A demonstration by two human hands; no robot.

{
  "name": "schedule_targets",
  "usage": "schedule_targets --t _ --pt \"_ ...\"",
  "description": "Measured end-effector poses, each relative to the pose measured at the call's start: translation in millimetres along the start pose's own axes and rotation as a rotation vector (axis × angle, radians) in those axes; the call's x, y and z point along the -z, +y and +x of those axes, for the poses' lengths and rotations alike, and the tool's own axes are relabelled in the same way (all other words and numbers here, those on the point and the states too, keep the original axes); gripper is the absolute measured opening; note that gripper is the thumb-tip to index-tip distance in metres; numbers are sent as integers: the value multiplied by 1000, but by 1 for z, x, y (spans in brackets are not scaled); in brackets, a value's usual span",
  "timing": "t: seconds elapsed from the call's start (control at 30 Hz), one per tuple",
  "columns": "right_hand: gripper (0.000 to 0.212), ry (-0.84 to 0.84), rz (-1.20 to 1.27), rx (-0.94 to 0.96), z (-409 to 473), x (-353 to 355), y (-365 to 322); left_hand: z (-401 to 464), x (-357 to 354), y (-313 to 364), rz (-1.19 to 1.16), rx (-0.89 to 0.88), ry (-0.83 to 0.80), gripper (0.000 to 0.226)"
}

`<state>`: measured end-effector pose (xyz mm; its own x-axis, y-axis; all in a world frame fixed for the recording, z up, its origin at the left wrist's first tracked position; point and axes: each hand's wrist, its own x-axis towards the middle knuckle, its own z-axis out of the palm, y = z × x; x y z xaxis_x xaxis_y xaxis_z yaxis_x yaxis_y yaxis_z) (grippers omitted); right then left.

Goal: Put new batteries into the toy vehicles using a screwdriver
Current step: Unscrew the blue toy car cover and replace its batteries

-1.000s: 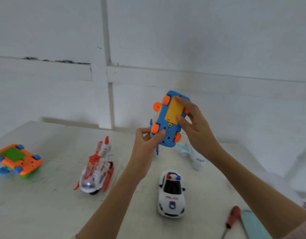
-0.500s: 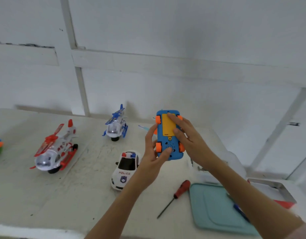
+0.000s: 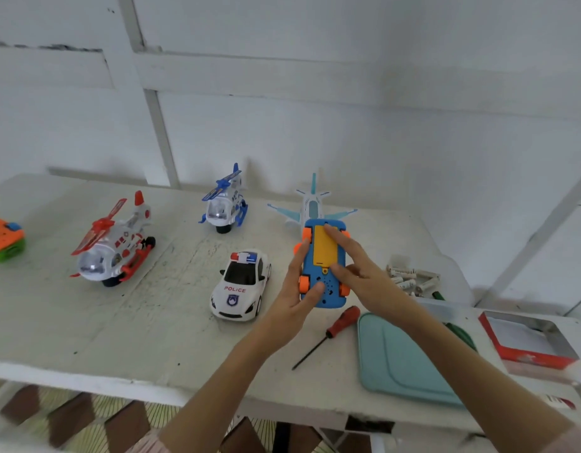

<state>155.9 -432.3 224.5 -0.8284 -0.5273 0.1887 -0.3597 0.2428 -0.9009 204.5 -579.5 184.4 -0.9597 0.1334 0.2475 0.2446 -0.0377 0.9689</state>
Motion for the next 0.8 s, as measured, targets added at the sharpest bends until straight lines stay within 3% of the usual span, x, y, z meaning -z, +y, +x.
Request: schedule_targets --t 0.33,0.47,0.8 --pt "53 -76 -23 -56 -4 -1 12 -5 3 -14 67 44 -52 69" --pt "52 -67 -12 -69 -2 -6 13 -7 2 -17 54 41 -11 56" --pt "53 -50 -44 -99 1 -13 21 -8 6 -23 141 12 32 65"
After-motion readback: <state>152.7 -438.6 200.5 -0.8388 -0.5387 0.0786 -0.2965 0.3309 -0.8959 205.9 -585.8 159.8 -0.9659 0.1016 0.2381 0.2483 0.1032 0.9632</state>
